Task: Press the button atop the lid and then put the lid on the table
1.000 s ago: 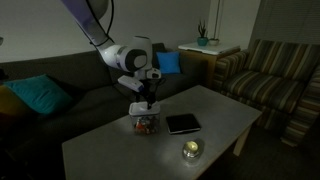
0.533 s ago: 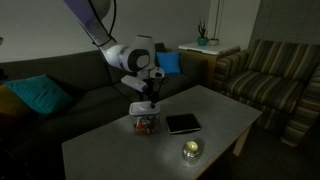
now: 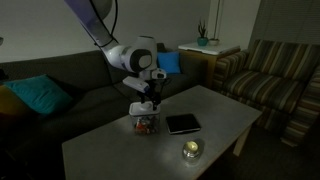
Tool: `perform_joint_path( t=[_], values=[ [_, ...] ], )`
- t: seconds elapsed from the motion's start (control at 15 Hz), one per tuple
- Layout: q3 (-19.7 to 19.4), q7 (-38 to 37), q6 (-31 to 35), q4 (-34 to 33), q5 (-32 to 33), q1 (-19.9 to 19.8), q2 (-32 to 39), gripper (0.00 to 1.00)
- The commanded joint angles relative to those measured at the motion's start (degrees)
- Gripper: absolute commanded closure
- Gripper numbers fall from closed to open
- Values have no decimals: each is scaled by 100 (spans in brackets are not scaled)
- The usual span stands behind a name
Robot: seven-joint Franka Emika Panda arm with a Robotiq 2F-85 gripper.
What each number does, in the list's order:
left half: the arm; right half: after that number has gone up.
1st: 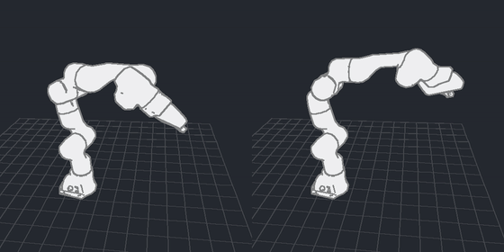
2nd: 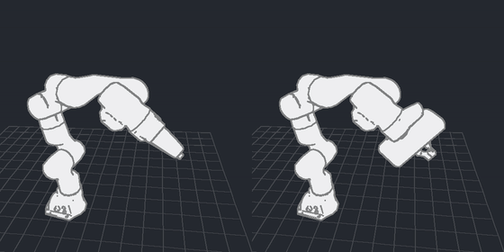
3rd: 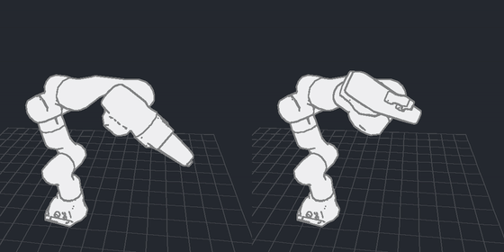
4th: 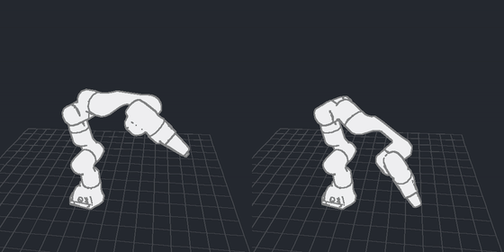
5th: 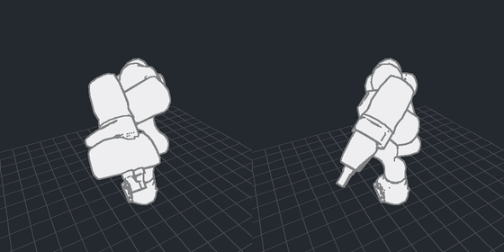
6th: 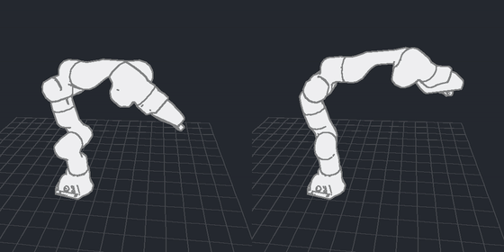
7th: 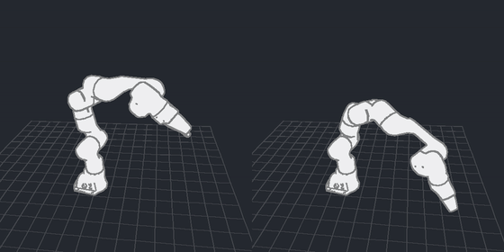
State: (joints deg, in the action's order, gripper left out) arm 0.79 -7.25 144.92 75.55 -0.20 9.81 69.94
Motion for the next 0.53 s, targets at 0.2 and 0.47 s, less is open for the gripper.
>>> perform_joint_path(
  t=[0.2,0.47],
  values=[
    [44,34,-423,-314,-5,-47,179,0],
    [103,59,-599,-457,-46,-79,244,40]
  ],
)
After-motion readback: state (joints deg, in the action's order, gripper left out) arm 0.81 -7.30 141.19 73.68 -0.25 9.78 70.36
